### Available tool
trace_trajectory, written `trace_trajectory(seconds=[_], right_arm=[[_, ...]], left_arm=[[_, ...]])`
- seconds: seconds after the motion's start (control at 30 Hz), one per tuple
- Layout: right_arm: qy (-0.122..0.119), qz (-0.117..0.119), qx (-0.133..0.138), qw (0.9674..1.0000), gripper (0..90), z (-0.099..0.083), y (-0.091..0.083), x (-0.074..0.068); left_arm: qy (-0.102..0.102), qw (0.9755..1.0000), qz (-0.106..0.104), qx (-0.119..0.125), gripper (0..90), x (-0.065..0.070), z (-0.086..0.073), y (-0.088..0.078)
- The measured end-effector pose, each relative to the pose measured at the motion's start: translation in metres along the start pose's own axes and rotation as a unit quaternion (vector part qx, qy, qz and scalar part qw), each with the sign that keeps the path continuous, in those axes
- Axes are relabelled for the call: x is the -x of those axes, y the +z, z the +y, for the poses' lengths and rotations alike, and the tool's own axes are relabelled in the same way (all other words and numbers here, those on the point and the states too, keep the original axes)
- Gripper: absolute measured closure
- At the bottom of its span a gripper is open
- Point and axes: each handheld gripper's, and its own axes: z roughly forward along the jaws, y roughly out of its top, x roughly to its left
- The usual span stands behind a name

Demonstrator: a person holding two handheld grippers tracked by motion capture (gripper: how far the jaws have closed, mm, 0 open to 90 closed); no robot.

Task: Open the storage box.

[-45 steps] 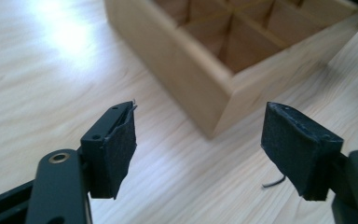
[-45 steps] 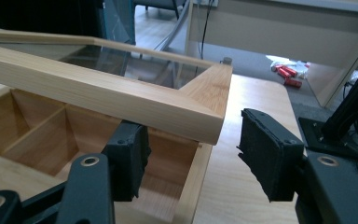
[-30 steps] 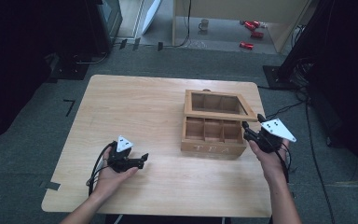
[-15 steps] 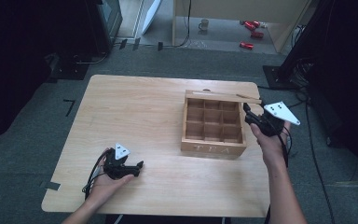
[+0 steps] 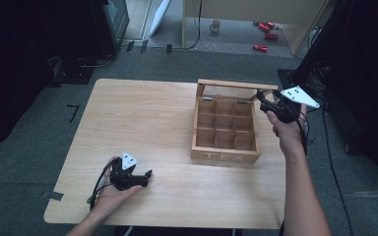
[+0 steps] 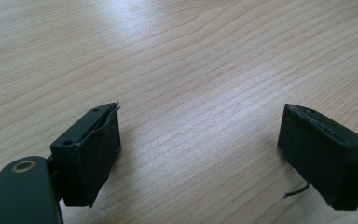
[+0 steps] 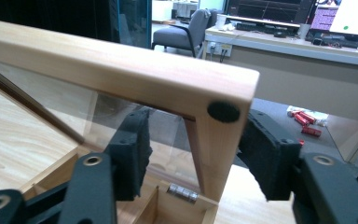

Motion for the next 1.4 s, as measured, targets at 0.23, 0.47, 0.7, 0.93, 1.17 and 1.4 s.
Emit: trace_trajectory(seconds=[0.23, 0.47, 0.7, 0.93, 1.17, 1.4], right_arm=[[0.007, 0.013, -0.002, 0.9999, 52.5, 0.014, 0.016, 0.016], [0.06, 0.037, 0.017, 0.9974, 63.7, 0.022, 0.033, 0.038], [0.065, 0.041, 0.009, 0.997, 64.4, 0.031, 0.053, 0.048], [0.064, 0.034, 0.005, 0.9973, 65.3, 0.037, 0.07, 0.054], [0.065, 0.03, -0.006, 0.9974, 65.9, 0.042, 0.087, 0.06], [0.077, 0.038, -0.013, 0.9962, 66.5, 0.045, 0.103, 0.069]], left_arm=[[0.003, 1.0, -0.001, 0.0, 13.5, 0.0, 0.002, 0.002], [0.003, 1.0, -0.002, 0.0, 13.6, 0.001, 0.002, 0.002], [0.003, 1.0, -0.001, 0.001, 13.6, 0.001, 0.002, 0.003], [0.002, 1.0, -0.001, 0.0, 13.6, 0.001, 0.003, 0.003], [0.002, 1.0, -0.001, 0.0, 13.6, 0.001, 0.003, 0.003], [0.0, 1.0, 0.0, 0.001, 13.7, 0.002, 0.003, 0.003]])
